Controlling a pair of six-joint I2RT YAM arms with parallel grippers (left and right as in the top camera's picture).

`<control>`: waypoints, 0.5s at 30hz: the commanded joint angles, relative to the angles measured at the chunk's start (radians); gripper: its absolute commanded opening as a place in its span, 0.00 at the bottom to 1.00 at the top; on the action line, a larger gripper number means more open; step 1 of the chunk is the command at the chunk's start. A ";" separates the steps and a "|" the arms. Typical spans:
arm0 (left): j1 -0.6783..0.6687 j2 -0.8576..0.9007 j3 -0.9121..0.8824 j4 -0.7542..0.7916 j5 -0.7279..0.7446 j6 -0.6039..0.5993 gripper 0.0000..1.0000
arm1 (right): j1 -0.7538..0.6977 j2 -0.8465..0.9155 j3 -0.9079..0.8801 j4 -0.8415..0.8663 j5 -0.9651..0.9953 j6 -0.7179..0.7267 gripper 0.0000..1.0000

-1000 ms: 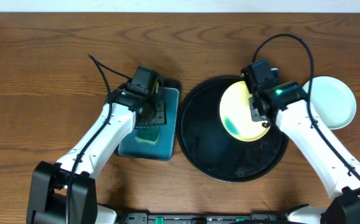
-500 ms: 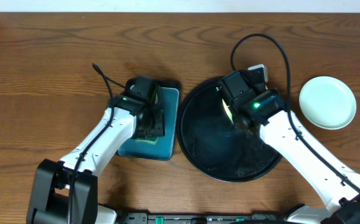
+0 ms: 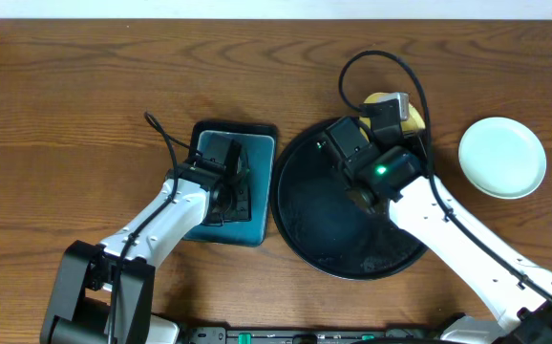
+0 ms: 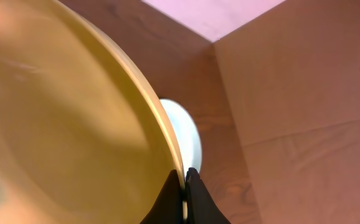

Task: Clean dirty plates on tray and stack at the side
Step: 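Lift the yellow plate off the black tray with the right gripper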

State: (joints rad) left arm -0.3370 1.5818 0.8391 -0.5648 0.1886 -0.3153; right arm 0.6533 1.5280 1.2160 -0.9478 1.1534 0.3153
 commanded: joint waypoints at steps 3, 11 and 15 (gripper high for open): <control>-0.003 0.006 -0.026 0.006 0.010 -0.004 0.52 | 0.010 -0.024 0.003 0.006 0.095 0.029 0.01; -0.003 0.006 -0.026 0.006 -0.015 -0.004 0.53 | 0.010 -0.024 0.003 0.010 0.091 0.029 0.01; -0.003 0.006 -0.026 0.006 -0.021 -0.004 0.52 | 0.010 -0.024 0.003 0.010 0.092 0.029 0.01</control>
State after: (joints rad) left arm -0.3370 1.5818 0.8387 -0.5640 0.1844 -0.3168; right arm 0.6533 1.5280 1.2160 -0.9421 1.2018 0.3157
